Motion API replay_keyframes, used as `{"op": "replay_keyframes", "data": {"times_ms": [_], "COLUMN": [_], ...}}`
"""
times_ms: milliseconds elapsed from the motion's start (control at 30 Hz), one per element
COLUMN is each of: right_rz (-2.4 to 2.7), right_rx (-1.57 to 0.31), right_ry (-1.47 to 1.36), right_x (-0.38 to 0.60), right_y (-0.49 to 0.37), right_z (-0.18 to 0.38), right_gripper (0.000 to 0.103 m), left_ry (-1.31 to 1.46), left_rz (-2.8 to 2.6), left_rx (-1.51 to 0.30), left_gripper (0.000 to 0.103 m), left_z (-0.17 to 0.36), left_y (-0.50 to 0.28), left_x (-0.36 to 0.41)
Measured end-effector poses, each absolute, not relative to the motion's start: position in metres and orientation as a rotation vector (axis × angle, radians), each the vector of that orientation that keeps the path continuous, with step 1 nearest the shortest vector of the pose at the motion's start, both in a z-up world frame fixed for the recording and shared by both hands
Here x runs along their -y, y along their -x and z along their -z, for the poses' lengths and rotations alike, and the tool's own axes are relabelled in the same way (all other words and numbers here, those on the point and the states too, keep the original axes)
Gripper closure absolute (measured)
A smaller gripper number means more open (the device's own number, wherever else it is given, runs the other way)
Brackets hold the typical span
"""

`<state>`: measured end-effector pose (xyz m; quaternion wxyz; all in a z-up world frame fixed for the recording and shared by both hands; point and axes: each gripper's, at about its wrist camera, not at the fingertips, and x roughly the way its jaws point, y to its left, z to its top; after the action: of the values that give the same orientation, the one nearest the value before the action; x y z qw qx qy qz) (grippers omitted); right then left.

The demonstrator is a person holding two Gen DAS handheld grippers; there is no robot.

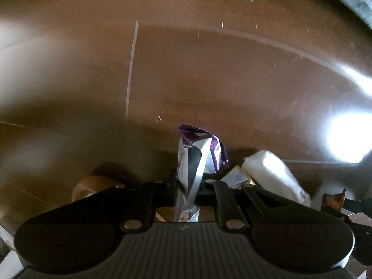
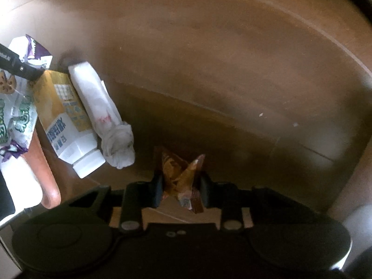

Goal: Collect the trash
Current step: 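Grasp the purple snack wrapper with the left tool while the right tool grasps an orange wrapper, then lift the purple wrapper and orange wrapper up toward the teal wastebasket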

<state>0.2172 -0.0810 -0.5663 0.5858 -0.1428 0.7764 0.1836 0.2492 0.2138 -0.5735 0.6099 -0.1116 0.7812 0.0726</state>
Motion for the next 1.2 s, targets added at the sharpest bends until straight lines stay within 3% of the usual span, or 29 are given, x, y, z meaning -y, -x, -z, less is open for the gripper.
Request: {"op": "replay_keyframes", "data": {"times_ms": [267, 733, 1200], "right_rz": [-0.437, -0.497, -0.509], "right_rx": [-1.672, -1.326, -0.97], "right_ry": [0.318, 0.243, 0.248], "right_x": [0.071, 0.064, 0.084], "right_y": [-0.231, -0.239, -0.196], "right_z": [0.5, 0.324, 0.149], "right_gripper": [0.073, 0.073, 0.073], "left_ry": [0.217, 0.049, 0.108], "left_rz": [-0.135, 0.025, 0.026], "left_rx": [-1.688, -1.513, -1.116], "left_gripper": [0.092, 0.092, 0.092], "left_z": [0.495, 0.338, 0.135], "left_y": [-0.268, -0.254, -0.22], "left_x": [-0.212, -0.143, -0.098]}}
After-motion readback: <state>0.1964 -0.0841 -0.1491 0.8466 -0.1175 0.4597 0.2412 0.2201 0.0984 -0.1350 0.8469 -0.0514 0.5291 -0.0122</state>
